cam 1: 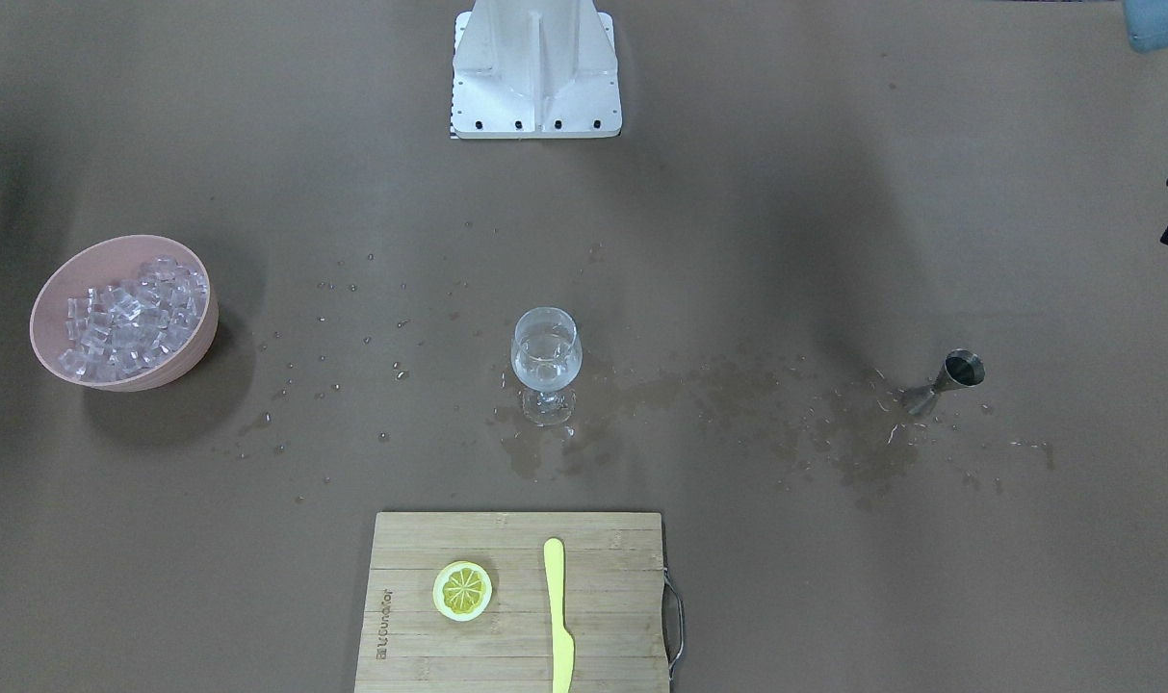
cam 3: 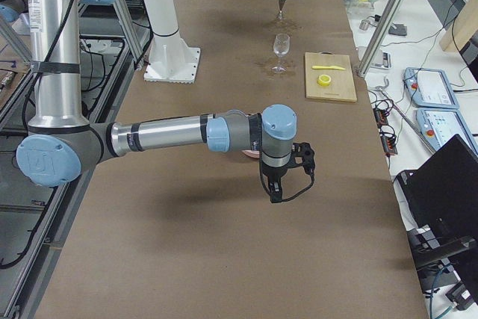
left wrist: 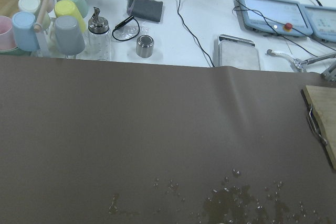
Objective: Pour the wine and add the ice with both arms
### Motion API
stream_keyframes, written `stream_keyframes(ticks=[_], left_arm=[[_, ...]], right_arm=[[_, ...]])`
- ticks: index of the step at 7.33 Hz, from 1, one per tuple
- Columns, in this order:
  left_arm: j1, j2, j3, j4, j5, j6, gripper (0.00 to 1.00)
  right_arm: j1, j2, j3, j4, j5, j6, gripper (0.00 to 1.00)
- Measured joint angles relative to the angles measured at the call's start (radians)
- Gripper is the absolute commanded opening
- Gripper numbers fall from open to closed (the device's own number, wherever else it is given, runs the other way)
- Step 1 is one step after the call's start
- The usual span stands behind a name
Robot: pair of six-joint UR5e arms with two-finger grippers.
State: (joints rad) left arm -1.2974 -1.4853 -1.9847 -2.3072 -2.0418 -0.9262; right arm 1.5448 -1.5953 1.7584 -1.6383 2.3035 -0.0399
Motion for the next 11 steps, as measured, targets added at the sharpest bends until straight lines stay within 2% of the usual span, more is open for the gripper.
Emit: stream_keyframes(ticks=[4, 6, 8, 11], left_arm=[[0.358, 0.058, -0.068, 0.054, 0.662, -0.179, 0.98], [0.490, 0.040, -0.068, 0.171, 0.915, -0.273, 0.98], [0.619, -0.052, -0.025, 0.348, 1.130, -0.452, 0.98], [0.687, -0.168, 0.141, 0.427, 1.307, -0.614, 0.98]], right_arm=[[0.000, 0.000, -0.003, 0.000, 0.000, 0.000, 1.00], [0.000, 0.000, -0.003, 0.000, 0.000, 0.000, 1.00], [0.000, 0.000, -0.004, 0.000, 0.000, 0.000, 1.00], [0.000, 0.000, -0.004, 0.001, -0.001, 0.000, 1.00]])
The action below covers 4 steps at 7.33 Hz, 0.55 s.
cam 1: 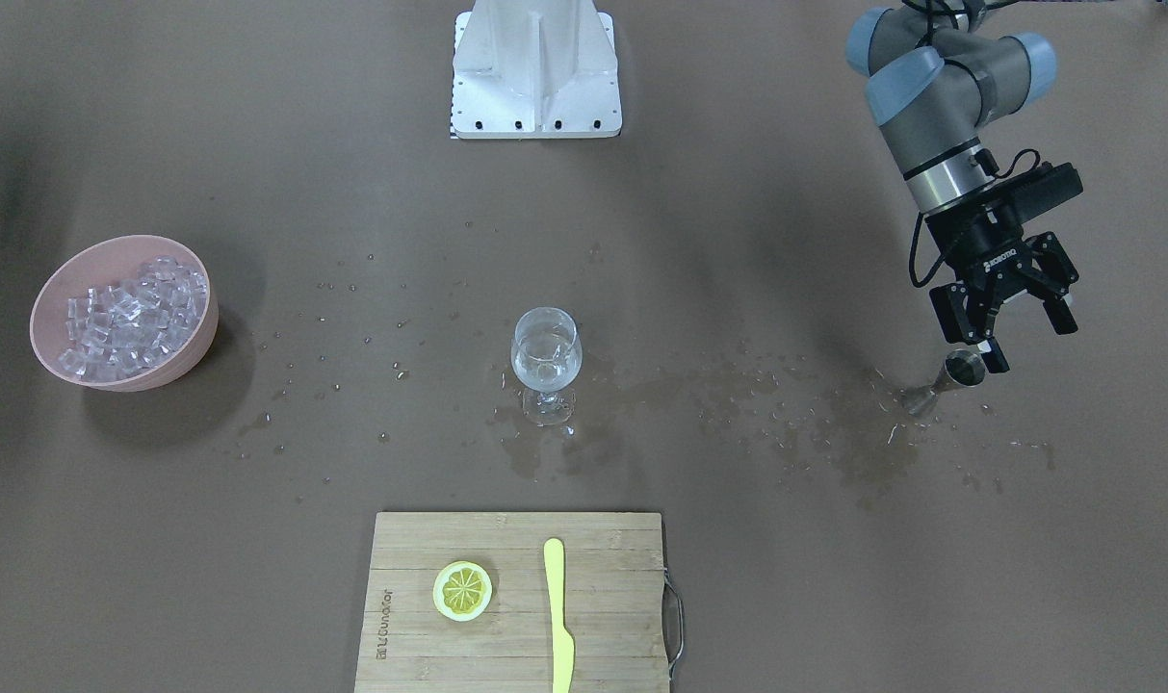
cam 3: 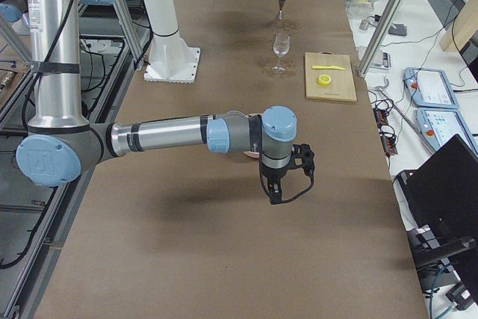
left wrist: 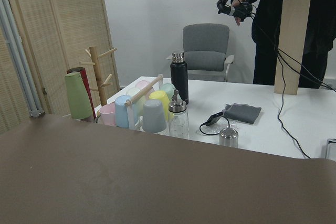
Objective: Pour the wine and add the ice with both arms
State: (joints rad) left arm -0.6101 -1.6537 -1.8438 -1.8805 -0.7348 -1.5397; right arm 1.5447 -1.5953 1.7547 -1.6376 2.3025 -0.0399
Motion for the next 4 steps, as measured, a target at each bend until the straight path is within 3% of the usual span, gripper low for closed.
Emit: stream_keyframes(ticks=[4], left_arm=[[0.053, -0.041, 0.144, 0.000, 0.060, -0.107, 0.98]], right_arm=[[0.000, 0.002, -0.001, -0.001, 0.000, 0.000, 1.00]])
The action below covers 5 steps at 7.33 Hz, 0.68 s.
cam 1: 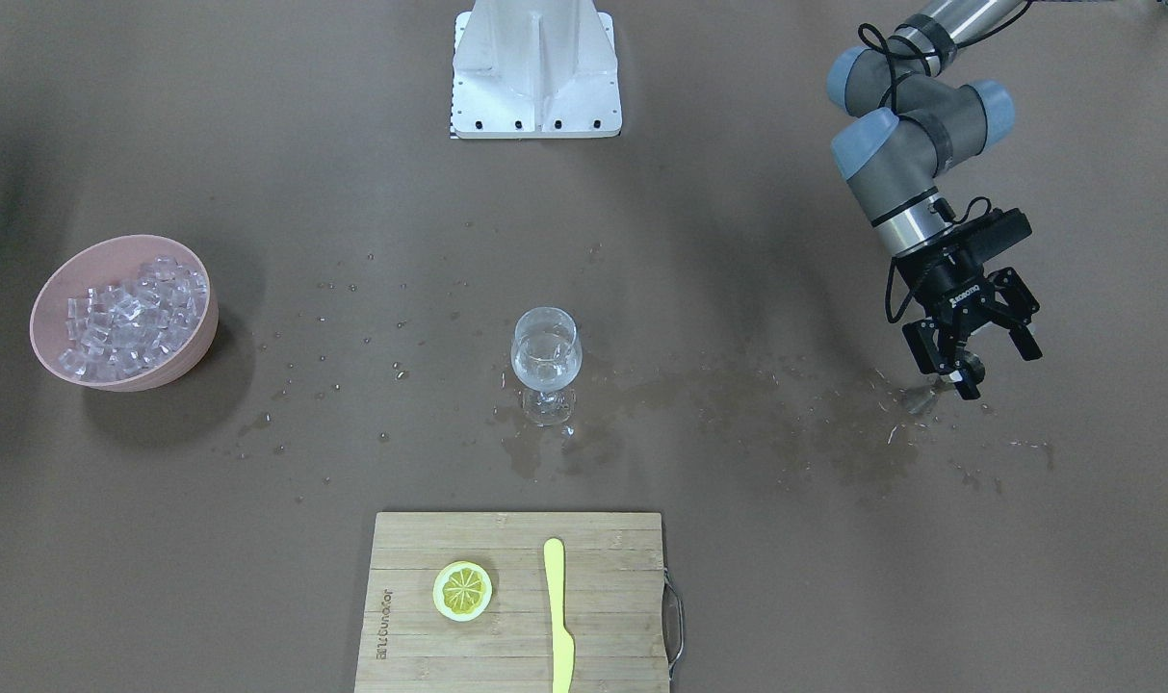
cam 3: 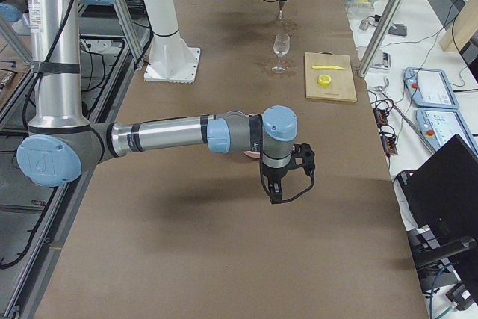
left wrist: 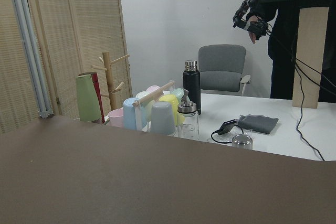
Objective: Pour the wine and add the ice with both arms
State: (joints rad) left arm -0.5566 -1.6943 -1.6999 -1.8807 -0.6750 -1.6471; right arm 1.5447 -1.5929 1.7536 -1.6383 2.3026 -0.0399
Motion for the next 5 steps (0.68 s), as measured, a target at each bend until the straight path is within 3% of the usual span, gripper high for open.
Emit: stream_keyframes(ticks=[5], left_arm=[[0.052, -0.006, 0.081, -0.007, 0.032, -0.068, 0.98]], right_arm=[[0.000, 0.002, -0.008, 0.000, 0.000, 0.000, 1.00]])
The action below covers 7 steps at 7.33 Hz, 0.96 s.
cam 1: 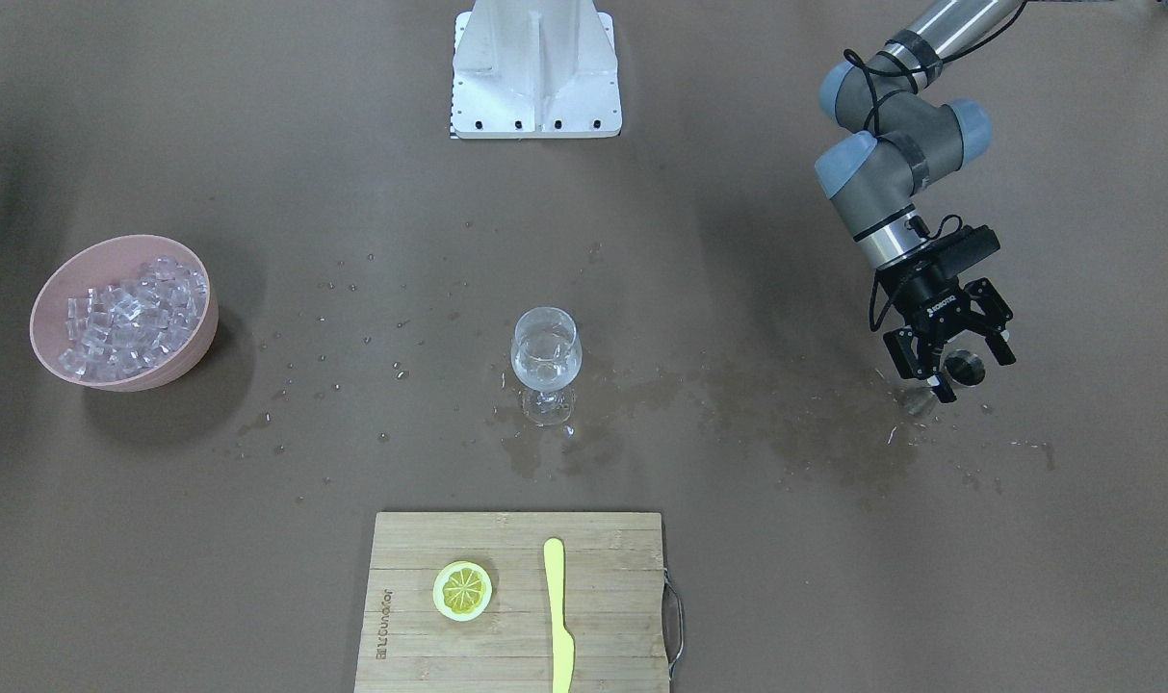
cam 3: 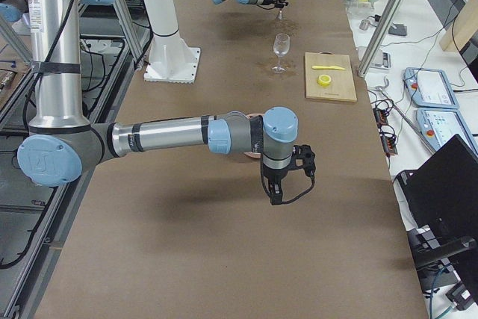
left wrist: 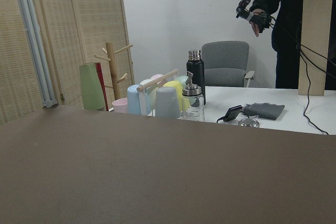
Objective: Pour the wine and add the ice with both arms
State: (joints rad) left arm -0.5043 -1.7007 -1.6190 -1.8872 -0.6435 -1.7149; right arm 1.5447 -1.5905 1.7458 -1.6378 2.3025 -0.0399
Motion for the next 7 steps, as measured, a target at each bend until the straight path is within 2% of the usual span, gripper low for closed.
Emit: stream_keyframes(ticks=[2, 3, 6, 7], left_arm=[[0.015, -0.016, 0.042, 0.000, 0.010, -0.029, 0.98], [0.020, -0.033, 0.067, -0.002, 0.017, -0.035, 0.94], [0.024, -0.048, 0.095, -0.044, 0.023, -0.038, 0.62], [0.024, -0.048, 0.096, -0.053, 0.024, -0.038, 0.60]], right_arm=[[0.000, 0.000, -0.001, 0.000, 0.000, 0.000, 1.00], [0.000, 0.000, -0.001, 0.000, 0.000, 0.000, 1.00], [0.000, 0.001, 0.000, 0.001, 0.000, 0.000, 1.00], [0.000, 0.002, 0.000, 0.001, 0.000, 0.000, 1.00]])
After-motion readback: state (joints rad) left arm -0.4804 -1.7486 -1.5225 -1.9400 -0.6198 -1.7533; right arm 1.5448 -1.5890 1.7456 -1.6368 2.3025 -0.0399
